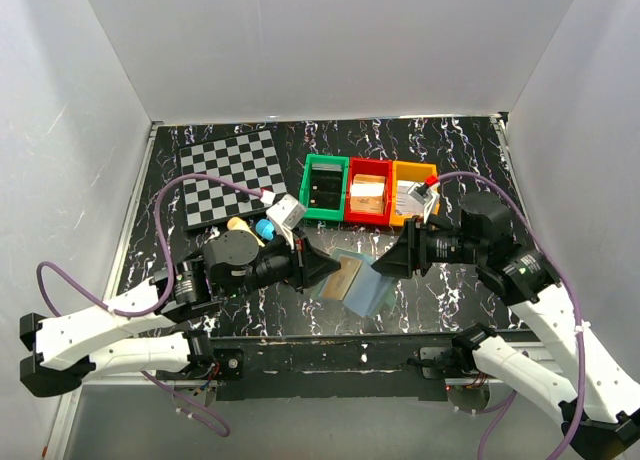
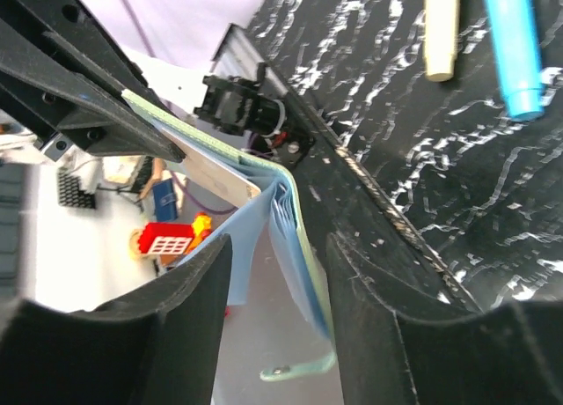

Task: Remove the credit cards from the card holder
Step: Open the card holder at the center of the board.

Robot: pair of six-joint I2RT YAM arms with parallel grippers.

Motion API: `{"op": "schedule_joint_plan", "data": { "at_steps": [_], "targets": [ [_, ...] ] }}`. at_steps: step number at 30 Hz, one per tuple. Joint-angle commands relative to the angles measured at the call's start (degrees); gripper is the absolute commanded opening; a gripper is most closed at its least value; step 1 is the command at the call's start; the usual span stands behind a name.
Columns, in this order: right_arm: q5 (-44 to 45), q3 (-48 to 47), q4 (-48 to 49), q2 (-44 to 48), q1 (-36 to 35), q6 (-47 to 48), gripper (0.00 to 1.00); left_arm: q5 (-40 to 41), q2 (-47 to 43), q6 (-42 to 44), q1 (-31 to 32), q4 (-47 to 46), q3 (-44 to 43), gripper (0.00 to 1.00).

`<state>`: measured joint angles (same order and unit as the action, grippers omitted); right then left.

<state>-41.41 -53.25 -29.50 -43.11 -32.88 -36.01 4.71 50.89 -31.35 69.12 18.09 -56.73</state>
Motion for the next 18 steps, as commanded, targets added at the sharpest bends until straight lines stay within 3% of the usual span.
{"op": "schedule_joint_plan", "data": {
  "at_steps": [1,6,10,18],
  "targets": [
    [10.00,-8.69,-13.72,-1.71,1.07,9.98,0.56,5.48,-2.03,-1.78,0.22,3.97,0.13,0.00],
    [23.90,-13.63,-24.02,-2.68,1.07,14.12,0.52,8.64,-0.63,-4.32,0.22,5.56,1.09,0.00],
    [24.28,-12.14,-21.40,0.48,1.07,12.11,0.46,11.02,3.32,-7.13,0.22,3.28,2.76,0.00],
    [17.86,-2.04,-10.60,2.85,1.07,5.78,0.22,9.18,11.15,-9.51,0.14,-22.09,13.81,0.00]
  ]
}}
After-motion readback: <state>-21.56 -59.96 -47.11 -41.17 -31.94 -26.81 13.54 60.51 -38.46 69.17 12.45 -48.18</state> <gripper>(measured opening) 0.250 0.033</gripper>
